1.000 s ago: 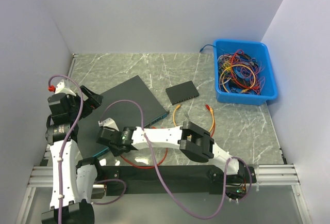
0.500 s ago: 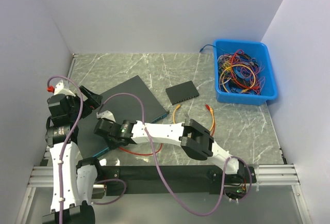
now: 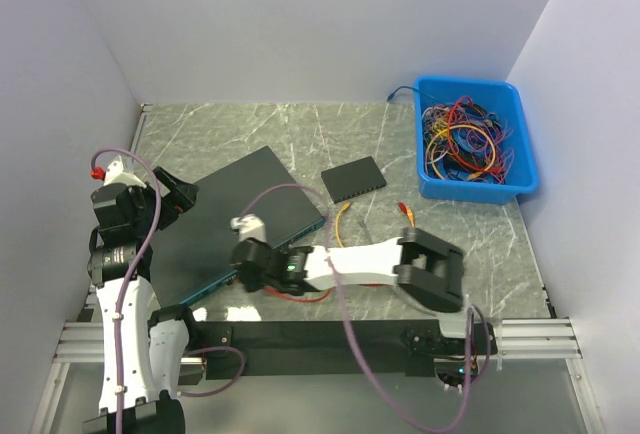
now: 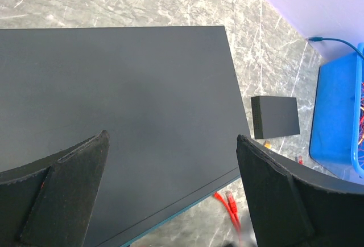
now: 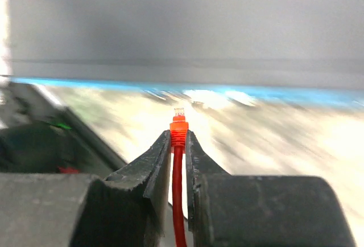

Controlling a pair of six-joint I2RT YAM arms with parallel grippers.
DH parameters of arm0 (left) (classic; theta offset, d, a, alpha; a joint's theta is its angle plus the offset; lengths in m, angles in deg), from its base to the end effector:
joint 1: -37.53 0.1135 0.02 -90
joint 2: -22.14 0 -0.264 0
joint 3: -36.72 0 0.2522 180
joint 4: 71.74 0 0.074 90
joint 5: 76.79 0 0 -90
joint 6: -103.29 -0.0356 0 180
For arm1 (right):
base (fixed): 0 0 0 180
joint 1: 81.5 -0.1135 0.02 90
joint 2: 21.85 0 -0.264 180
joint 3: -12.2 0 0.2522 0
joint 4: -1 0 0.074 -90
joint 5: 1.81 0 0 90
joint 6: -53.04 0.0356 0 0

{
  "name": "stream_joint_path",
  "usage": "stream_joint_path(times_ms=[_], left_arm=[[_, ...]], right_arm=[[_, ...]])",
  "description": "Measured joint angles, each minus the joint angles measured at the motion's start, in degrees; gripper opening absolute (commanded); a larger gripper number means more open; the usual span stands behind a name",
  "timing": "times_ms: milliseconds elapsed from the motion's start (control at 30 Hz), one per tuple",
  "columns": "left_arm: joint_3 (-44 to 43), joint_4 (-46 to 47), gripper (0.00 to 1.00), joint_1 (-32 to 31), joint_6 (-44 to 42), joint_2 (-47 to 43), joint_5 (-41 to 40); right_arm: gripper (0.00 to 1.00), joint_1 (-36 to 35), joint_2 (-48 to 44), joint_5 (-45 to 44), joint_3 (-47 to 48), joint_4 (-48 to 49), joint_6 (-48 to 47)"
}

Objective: Insert the plug into the switch port

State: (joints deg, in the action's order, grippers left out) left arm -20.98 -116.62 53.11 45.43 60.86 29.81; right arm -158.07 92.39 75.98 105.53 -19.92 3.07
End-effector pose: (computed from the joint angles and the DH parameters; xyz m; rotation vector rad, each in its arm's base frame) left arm 0.1470 0.0304 0.3134 -0.6505 1.9282 -0.4753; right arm 0.1107 0.4311 0.1917 -0.6474 2.3291 0.7826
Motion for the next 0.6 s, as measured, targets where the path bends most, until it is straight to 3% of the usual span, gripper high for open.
stream_joint_path(times_ms=[267,333,433,600], left_arm=[[0.6,1.2,0.99,0.0,0.0,-1.0,3.6],[1.7,2.5,0.93,0.0,0.7,-2.6,6.7],[5.7,7.5,0.88,-0.3,3.9,-5.9,12.5],[13.1,16.1,0.88,-8.0,11.1,-7.1,15.7]], right_arm=[[0.0,3.3,-19.7,-8.4,-22.1,2.4,0.2],[0.0,3.9,-23.9,-8.5,-26.3,3.8,0.2],[0.0,5.7,-31.6,-5.5,-33.1,7.5,-0.2],[0.0,18.5,-46.1,3.6,-41.8,15.1,-0.9]])
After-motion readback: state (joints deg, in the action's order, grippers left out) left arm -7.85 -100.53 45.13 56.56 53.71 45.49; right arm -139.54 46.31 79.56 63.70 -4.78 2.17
